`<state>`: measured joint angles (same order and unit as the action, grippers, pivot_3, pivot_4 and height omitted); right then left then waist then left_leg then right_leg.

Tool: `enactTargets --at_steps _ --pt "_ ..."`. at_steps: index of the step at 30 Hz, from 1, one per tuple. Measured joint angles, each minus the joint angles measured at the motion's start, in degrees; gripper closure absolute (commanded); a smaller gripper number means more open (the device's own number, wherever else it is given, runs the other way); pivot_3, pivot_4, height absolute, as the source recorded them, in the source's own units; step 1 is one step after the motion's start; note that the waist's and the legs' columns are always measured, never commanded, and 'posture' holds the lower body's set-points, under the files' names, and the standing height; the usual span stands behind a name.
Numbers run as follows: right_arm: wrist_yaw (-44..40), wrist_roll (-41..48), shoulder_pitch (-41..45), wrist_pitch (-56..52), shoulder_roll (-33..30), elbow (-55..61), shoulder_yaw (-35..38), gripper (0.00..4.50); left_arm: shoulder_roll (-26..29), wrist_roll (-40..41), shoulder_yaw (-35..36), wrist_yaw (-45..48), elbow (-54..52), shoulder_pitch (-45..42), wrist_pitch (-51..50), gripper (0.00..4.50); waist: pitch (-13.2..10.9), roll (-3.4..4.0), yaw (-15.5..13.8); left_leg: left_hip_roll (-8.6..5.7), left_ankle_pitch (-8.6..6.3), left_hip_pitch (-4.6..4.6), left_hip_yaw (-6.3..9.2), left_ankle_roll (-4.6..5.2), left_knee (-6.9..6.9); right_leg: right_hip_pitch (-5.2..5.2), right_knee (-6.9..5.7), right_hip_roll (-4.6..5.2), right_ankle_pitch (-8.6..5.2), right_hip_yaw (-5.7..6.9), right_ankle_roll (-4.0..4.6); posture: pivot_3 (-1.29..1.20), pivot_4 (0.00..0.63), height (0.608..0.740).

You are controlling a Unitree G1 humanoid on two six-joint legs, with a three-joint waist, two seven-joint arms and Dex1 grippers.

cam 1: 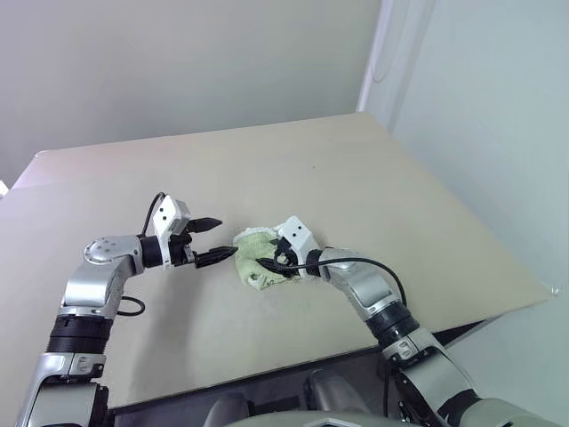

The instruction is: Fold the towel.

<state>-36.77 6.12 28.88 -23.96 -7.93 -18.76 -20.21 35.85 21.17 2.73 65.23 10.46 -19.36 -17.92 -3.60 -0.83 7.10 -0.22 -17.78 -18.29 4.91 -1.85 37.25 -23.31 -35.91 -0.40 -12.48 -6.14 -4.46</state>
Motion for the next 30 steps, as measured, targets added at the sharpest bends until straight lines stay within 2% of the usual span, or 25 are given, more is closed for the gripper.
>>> enactTargets --at_steps 1,3,6,7,9,11,14,18,22,30 --pt "-0.8 0.8 -0.4 -1.1 -0.4 1.4 0.6 1.38 0.0 -0.2 -0.2 0.0 0.4 0.0 0.2 0.00 0.0 0.01 -0.1 0.00 0.00 -0.06 0.00 0.00 -0.01 -0.06 0.02 0.00 0.00 0.01 -0.01 0.00 0.000 0.740" --pt "-2.9 2.9 -1.7 -3.7 -2.1 5.4 1.9 1.02 -0.2 -0.5 -0.7 0.1 1.1 0.0 0.8 0.00 0.0 0.02 -0.1 0.00 0.00 -0.24 0.01 0.00 -0.06 -0.19 0.08 0.01 -0.04 0.01 -0.08 0.00 0.000 0.740" --pt "-5.6 6.4 -3.0 -7.6 -4.5 12.7 4.1 0.14 -0.3 -0.6 -1.5 0.5 1.8 -0.2 1.1 0.00 0.0 0.03 -0.2 -0.01 -0.01 -0.50 0.01 0.01 -0.12 -0.42 0.10 0.04 -0.05 0.01 -0.24 0.00 0.000 0.740" --pt "-6.4 7.4 -3.3 -8.7 -5.4 15.5 4.8 0.03 -0.3 -0.7 -1.6 0.6 2.1 -0.5 1.2 0.00 0.0 0.03 -0.2 -0.01 -0.01 -0.67 0.01 0.01 -0.12 -0.58 0.09 0.04 0.02 0.01 -0.36 0.00 0.000 0.740" --pt "-7.5 8.8 -3.3 -10.1 -7.1 19.8 5.3 0.03 -0.4 -0.7 -1.8 0.7 2.6 -0.9 1.3 0.00 0.0 0.02 -0.2 -0.01 0.00 -1.12 0.01 0.00 -0.04 -1.10 -0.05 0.04 0.05 0.01 -0.38 0.00 0.000 0.740" --pt "-8.9 9.9 -3.5 -11.4 -9.3 23.4 5.3 0.03 -0.7 -0.8 -2.0 0.8 3.1 -1.4 1.5 0.00 0.0 0.02 -0.4 -0.01 0.00 -1.13 0.01 0.00 -0.04 -1.13 -0.08 0.04 0.04 0.01 -0.38 0.00 0.000 0.740" --pt "-13.2 10.3 -4.4 -11.7 -15.8 29.1 4.6 0.03 -0.7 -1.2 -2.1 0.9 3.9 -1.9 2.1 0.00 0.0 0.02 -1.1 -0.03 0.00 -1.12 -0.03 0.01 -0.03 -1.12 -0.05 0.04 0.03 0.01 -0.38 0.00 0.000 0.740" --pt "-17.9 6.5 -5.7 -7.8 -22.7 31.0 -0.4 0.03 -0.7 -2.0 -2.3 0.9 5.3 -2.6 2.3 0.00 0.0 -0.02 -1.5 -0.03 0.00 -1.10 -0.05 0.01 -0.01 -1.10 -0.04 0.03 -0.08 0.02 -0.21 0.00 0.000 0.740" --pt "-18.7 2.9 -5.0 -4.1 -22.4 29.1 -4.3 0.03 -1.1 -2.1 -2.7 0.9 5.5 -3.8 2.5 0.00 -0.1 -0.04 -1.4 -0.03 0.00 -1.08 -0.07 0.00 0.00 -1.09 -0.07 0.02 -0.07 0.01 -0.21 0.00 0.000 0.740" --pt "-15.1 -8.7 -1.5 5.3 -21.1 18.2 -9.7 0.03 -1.1 -2.5 -3.2 0.2 4.6 -3.7 2.4 0.00 -0.1 -0.04 -1.6 -0.03 0.00 -1.10 -0.06 0.00 0.00 -1.09 -0.07 0.03 -0.03 0.00 -0.27 0.00 0.000 0.740"
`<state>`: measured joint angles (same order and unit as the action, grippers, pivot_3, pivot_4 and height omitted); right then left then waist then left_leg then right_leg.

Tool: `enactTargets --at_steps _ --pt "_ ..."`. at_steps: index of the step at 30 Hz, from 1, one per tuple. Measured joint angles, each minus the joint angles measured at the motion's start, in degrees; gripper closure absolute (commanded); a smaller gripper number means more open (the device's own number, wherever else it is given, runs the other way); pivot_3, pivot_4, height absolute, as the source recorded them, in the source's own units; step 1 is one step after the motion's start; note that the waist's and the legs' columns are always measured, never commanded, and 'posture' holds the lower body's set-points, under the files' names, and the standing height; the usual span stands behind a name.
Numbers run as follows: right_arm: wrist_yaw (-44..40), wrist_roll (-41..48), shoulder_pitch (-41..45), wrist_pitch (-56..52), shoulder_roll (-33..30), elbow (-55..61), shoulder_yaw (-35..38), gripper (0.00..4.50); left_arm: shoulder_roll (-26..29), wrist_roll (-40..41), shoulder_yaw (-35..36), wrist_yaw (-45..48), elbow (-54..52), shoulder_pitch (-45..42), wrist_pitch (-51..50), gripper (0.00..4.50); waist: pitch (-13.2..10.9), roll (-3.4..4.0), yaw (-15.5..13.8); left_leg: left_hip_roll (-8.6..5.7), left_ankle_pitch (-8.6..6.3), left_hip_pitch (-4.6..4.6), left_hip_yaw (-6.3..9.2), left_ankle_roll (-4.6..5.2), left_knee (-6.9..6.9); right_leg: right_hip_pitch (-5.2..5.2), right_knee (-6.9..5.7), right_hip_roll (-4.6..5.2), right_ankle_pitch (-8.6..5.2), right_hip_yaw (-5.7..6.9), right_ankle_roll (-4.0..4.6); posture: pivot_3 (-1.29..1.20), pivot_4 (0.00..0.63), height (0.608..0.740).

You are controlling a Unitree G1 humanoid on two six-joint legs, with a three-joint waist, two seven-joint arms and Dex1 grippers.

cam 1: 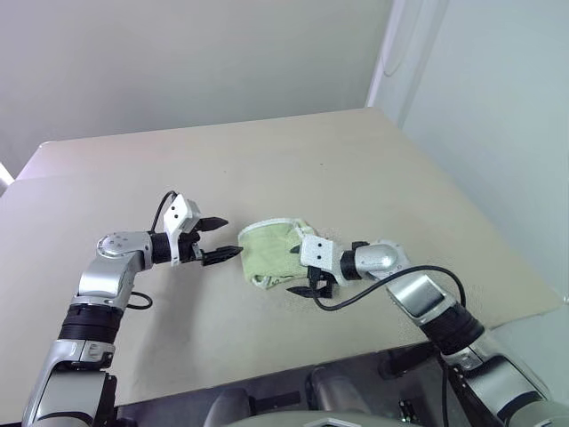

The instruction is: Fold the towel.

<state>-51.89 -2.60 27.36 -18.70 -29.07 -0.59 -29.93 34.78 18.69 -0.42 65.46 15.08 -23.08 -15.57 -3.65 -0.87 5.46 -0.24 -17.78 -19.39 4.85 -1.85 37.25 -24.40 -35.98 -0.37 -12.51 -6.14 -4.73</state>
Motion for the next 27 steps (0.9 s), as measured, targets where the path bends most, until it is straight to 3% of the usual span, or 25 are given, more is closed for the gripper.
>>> enactTargets --at_steps 11,15,18,25,27 --pt "4.2 -6.5 2.5 7.4 3.6 -6.5 -0.7 0.03 0.0 0.0 0.0 -1.6 -1.2 0.1 -1.2 0.00 0.0 -0.04 0.3 0.01 0.03 0.18 0.01 -0.03 0.36 0.25 -0.15 -0.05 0.10 0.00 0.20 0.00 0.000 0.740" --pt "5.1 -7.8 2.7 8.3 4.2 -7.7 -0.7 1.20 0.0 0.0 0.0 -2.1 -1.4 0.0 -1.8 0.00 0.0 -0.04 0.2 0.01 0.03 0.11 0.02 -0.03 0.49 0.28 -0.14 -0.04 0.12 0.00 0.19 0.00 0.000 0.740" --pt "5.6 -8.1 2.7 8.7 4.3 -8.2 -0.6 1.79 -0.1 0.0 -0.2 -2.3 -1.4 -0.2 -2.1 0.00 0.0 -0.04 0.1 0.01 0.03 0.08 0.02 -0.03 0.51 0.27 -0.13 -0.04 0.12 0.00 0.18 0.00 0.000 0.740" --pt "6.7 -9.5 2.7 9.2 4.3 -8.6 0.2 4.30 -0.1 0.0 -0.6 -2.7 -1.5 -1.1 -2.6 0.00 0.0 -0.04 0.1 0.00 0.03 0.06 0.03 -0.03 0.50 0.26 -0.13 -0.04 0.12 0.00 0.18 0.00 0.000 0.740" --pt "6.8 -9.6 2.7 9.2 4.3 -8.6 0.9 4.48 -0.1 -0.1 -0.6 -3.0 -1.5 -1.4 -2.6 0.00 0.0 -0.03 0.1 0.00 0.03 0.06 0.03 -0.03 0.50 0.26 -0.12 -0.04 0.12 0.00 0.19 0.00 0.000 0.740"
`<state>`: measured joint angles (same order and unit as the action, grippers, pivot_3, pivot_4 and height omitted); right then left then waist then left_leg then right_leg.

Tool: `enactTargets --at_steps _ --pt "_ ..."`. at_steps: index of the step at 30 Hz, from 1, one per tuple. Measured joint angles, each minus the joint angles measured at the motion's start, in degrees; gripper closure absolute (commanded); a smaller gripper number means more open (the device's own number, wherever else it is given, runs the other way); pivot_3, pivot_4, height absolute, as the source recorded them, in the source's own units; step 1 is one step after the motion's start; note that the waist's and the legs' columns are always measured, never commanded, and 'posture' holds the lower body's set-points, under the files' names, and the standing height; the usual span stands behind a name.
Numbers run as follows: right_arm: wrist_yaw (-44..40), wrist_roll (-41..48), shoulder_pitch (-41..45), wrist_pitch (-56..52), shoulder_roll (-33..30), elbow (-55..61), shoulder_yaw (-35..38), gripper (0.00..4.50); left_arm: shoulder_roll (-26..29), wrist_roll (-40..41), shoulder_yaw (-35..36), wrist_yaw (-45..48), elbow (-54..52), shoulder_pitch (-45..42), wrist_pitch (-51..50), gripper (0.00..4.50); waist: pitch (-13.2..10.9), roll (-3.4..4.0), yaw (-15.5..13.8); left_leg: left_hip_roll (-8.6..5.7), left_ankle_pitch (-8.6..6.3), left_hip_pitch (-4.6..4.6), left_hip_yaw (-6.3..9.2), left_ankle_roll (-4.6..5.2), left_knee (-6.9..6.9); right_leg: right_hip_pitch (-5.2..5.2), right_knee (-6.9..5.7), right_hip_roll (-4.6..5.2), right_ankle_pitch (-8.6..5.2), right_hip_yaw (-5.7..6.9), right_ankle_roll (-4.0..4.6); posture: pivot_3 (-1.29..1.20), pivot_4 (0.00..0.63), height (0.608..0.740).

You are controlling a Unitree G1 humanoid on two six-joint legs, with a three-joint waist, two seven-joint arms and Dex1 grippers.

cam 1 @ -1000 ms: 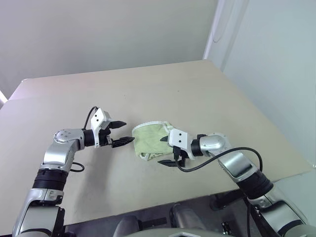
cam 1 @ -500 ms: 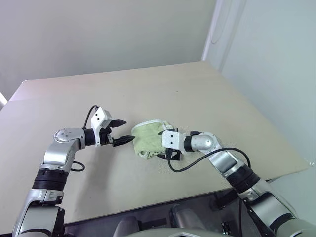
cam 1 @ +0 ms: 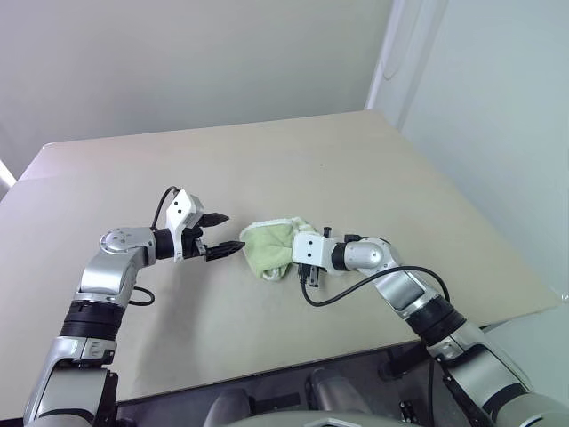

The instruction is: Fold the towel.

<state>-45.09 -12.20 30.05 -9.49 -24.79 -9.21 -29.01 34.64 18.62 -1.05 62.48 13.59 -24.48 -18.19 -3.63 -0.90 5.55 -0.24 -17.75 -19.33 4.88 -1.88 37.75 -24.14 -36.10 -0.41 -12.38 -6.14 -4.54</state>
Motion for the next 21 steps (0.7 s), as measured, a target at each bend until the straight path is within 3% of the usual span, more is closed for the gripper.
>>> enactTargets --at_steps 7,14,21 --pt "-1.9 7.4 -0.4 -8.1 1.7 6.0 7.2 4.48 -0.1 -0.2 -0.4 -0.2 0.0 -0.2 -0.3 0.00 0.0 0.01 0.0 0.00 0.00 -0.05 0.01 0.00 -0.01 -0.06 0.00 0.00 0.01 0.00 -0.01 0.00 0.000 0.740" --pt "-0.7 20.3 1.9 -21.7 2.9 12.0 21.1 4.48 -0.1 -0.5 -0.4 -0.2 0.0 -0.4 -0.4 0.00 0.0 0.03 -0.1 -0.01 0.00 -0.06 0.01 0.00 0.00 -0.06 0.00 0.01 0.01 0.00 -0.01 0.00 0.000 0.740" --pt "4.6 12.9 4.4 -15.7 -9.9 6.4 24.7 4.48 -0.6 -0.6 -0.4 -0.2 0.0 -0.6 -0.5 0.00 -0.1 0.07 -0.1 -0.02 -0.01 -0.10 -0.06 0.01 -0.10 -0.08 0.15 0.03 0.00 -0.02 0.00 0.00 0.000 0.740"
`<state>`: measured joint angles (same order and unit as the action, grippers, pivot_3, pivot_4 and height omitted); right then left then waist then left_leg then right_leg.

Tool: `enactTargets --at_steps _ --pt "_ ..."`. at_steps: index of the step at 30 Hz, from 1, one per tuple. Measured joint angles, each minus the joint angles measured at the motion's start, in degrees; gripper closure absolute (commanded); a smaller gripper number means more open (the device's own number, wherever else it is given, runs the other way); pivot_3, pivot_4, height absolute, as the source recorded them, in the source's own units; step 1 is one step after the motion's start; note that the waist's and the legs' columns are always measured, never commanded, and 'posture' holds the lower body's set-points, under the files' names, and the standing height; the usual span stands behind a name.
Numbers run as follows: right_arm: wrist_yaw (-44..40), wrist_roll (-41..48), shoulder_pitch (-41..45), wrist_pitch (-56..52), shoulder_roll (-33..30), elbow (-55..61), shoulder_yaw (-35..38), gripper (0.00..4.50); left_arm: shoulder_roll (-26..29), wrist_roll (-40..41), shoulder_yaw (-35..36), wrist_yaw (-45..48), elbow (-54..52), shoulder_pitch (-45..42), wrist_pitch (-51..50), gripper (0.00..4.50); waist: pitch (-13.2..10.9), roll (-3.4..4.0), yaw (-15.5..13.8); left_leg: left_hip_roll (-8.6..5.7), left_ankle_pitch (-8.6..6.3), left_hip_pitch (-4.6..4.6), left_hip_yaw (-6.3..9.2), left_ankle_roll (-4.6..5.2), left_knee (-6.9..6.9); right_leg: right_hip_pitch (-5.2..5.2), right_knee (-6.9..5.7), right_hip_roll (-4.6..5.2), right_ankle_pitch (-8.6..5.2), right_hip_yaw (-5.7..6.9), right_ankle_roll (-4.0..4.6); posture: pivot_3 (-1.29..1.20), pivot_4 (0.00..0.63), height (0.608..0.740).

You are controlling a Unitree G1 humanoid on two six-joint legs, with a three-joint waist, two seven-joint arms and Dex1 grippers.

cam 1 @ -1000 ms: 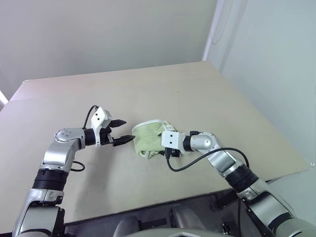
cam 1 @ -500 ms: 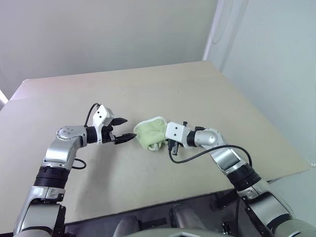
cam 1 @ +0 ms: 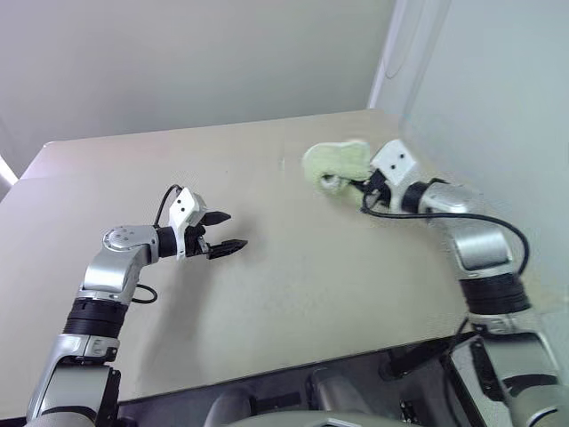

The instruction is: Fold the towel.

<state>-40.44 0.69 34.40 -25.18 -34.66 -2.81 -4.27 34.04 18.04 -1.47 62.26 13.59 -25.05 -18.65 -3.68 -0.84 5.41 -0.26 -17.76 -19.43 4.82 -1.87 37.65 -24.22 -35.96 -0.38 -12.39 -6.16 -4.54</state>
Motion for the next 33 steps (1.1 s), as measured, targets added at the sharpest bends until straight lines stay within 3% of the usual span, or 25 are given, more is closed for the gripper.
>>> enactTargets --at_steps 6,10,19,22,26,33 --pt "2.1 -6.2 -5.2 4.9 -1.3 -2.6 -4.3 4.48 -0.6 -0.1 -0.1 0.1 -0.1 0.0 0.0 0.00 0.0 -0.01 0.3 0.02 0.00 0.09 -0.05 0.00 -0.34 -0.03 -0.05 -0.06 0.00 -0.09 -0.01 0.00 0.000 0.740" --pt "2.6 -8.0 -9.2 4.9 0.3 -3.4 -8.1 3.32 -0.7 -0.2 -0.1 0.1 -0.1 0.0 0.1 0.00 0.0 0.00 0.1 0.01 0.01 0.06 -0.05 0.00 -0.27 -0.12 -0.04 -0.04 0.02 -0.09 -0.03 0.00 0.000 0.740" --pt "1.3 -9.2 -12.6 6.9 -0.8 -3.1 -9.3 0.04 -0.6 -0.6 -0.1 -0.3 -1.6 0.0 -0.9 0.00 0.0 -0.01 0.0 0.00 0.01 0.08 -0.05 0.00 -0.25 -0.09 -0.03 -0.02 0.00 -0.09 -0.01 0.00 0.000 0.740" --pt "-0.3 -6.9 -13.1 5.3 -1.3 -2.8 -7.1 0.04 -0.6 -0.7 -0.1 -0.3 -1.9 0.0 -1.0 0.00 0.0 -0.01 0.0 0.00 0.01 0.07 -0.05 0.00 -0.25 -0.09 -0.03 -0.02 0.01 -0.08 -0.01 0.00 0.000 0.740" --pt "-4.0 2.7 -13.8 -2.2 -0.5 1.9 0.0 0.04 -0.5 -1.2 -0.1 -0.1 -1.9 0.1 -0.7 0.00 0.0 -0.01 0.1 0.00 0.01 0.07 -0.04 0.00 -0.25 -0.09 -0.04 -0.03 0.02 -0.09 -0.04 0.00 0.000 0.740" --pt "0.1 17.3 -7.6 -15.1 8.2 5.5 10.8 0.04 -0.1 -1.2 0.1 1.5 0.3 1.3 1.3 0.00 0.0 0.00 0.2 0.02 0.01 0.13 -0.02 0.00 -0.22 -0.09 -0.14 -0.07 0.02 -0.08 0.01 0.00 0.000 0.740"
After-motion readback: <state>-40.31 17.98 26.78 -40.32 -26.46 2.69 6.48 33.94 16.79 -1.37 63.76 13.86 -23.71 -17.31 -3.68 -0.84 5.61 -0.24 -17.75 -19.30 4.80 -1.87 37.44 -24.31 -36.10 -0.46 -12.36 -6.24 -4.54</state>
